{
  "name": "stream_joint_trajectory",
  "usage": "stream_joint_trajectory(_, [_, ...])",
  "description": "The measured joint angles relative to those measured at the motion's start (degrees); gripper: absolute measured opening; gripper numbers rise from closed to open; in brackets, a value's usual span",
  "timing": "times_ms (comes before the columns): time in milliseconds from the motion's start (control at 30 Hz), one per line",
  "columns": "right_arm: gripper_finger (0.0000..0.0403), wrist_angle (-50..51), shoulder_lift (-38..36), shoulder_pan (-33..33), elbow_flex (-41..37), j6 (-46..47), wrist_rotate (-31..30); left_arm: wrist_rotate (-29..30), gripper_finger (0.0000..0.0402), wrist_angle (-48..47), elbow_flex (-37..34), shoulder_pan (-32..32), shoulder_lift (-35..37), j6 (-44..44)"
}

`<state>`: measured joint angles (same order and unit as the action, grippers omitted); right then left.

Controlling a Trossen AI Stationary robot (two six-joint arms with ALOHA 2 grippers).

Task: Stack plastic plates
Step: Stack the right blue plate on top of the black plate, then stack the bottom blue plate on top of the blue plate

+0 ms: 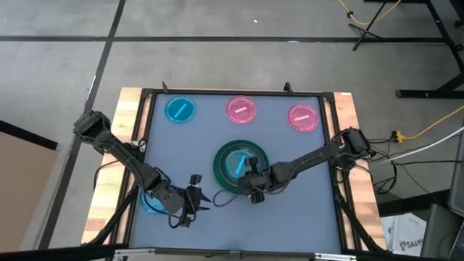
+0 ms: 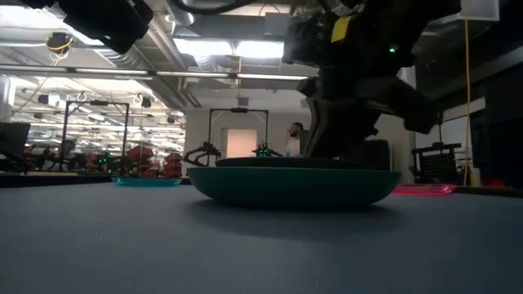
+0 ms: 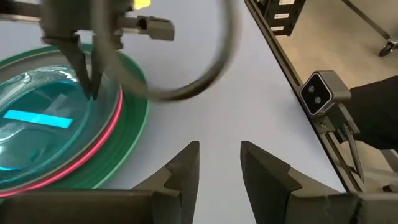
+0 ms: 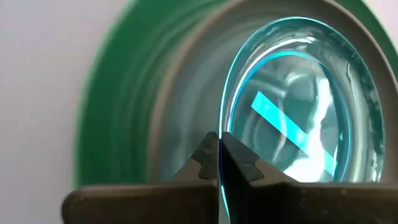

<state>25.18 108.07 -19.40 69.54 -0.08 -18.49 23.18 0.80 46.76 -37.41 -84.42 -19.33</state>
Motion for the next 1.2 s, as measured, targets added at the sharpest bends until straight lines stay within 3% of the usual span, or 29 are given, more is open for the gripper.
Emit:
stream_joint_trajectory(167, [0.0024,0.8,0.0,2.0,0.0,4.6,6.3,-0.4,0.0111,0.0,0.0,0.0,0.0,0.0])
stream_joint_trajectory(400, [0.012,2.0,-1.0,1.8,0.0,4.2,5.0,-1.1,0.0115,-0.4,0.0,0.8,0.0,0.5])
stream_joint_trajectory(567, [0.0163,4.1,-5.4,0.8,0.0,5.4,4.5,-2.8,0.0144,-0.7,0.0,2.5,0.0,0.5])
stream_joint_trajectory(700, [0.0172,4.3,-9.4,-2.3,0.1,5.7,3.5,-3.6,0.0167,-1.1,0.0,3.6,0.0,0.5])
stream_joint_trajectory(933, [0.017,4.1,-10.9,-9.6,0.1,7.4,-1.7,-0.9,0.0167,-9.1,3.8,2.6,0.0,-1.8])
stream_joint_trajectory(1067, [0.017,4.1,-10.8,-13.6,0.1,10.5,-6.7,-0.1,0.0166,-16.8,7.0,0.1,0.0,-9.3])
stream_joint_trajectory(1200, [0.017,4.0,-10.8,-16.7,0.1,12.6,-11.8,-0.4,0.0166,-27.2,8.9,-3.6,0.0,-23.0])
